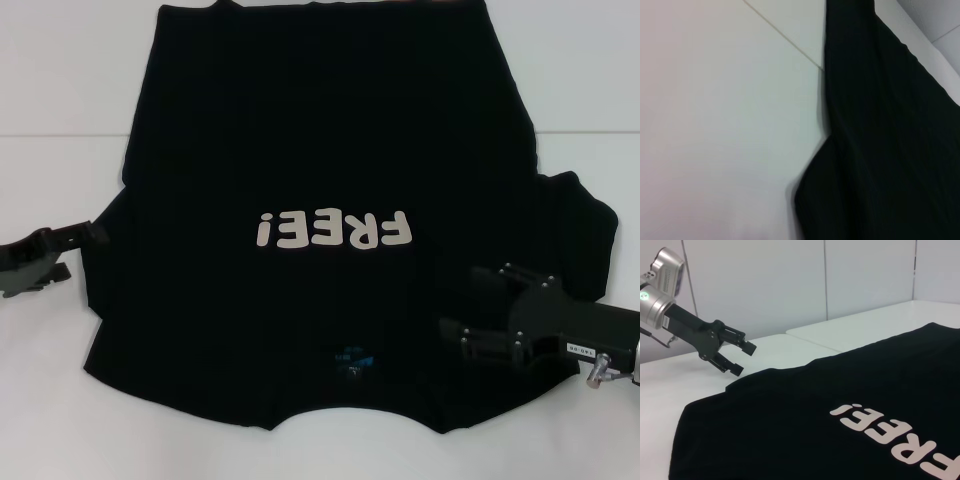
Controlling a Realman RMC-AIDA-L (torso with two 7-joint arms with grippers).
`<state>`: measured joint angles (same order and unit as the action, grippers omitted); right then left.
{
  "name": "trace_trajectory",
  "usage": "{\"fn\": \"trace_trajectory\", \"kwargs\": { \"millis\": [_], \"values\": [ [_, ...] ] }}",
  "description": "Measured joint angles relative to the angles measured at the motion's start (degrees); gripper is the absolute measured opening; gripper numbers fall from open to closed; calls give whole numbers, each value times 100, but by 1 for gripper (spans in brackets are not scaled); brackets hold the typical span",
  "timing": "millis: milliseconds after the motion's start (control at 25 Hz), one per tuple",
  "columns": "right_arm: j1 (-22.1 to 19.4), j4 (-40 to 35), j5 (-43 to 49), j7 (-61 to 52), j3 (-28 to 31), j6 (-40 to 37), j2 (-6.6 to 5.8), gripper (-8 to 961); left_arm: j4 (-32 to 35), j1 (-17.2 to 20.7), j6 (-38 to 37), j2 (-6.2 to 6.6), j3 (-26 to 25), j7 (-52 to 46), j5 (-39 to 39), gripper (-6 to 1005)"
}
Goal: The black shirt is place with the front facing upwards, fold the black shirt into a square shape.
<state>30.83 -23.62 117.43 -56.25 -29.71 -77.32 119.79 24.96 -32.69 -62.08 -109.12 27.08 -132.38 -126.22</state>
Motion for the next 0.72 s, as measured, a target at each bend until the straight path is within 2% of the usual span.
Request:
{"fn": "trace_trajectory", "kwargs": {
  "millis": [400,720],
  "values": [
    [-18,-2,0,0,0,-18,0,903,0,34,127,-107,-2,-13,1,948],
    [-23,-2,0,0,0,-27,0,901,-296,-39,85,-84,-6,-72,13,948]
  ]
}}
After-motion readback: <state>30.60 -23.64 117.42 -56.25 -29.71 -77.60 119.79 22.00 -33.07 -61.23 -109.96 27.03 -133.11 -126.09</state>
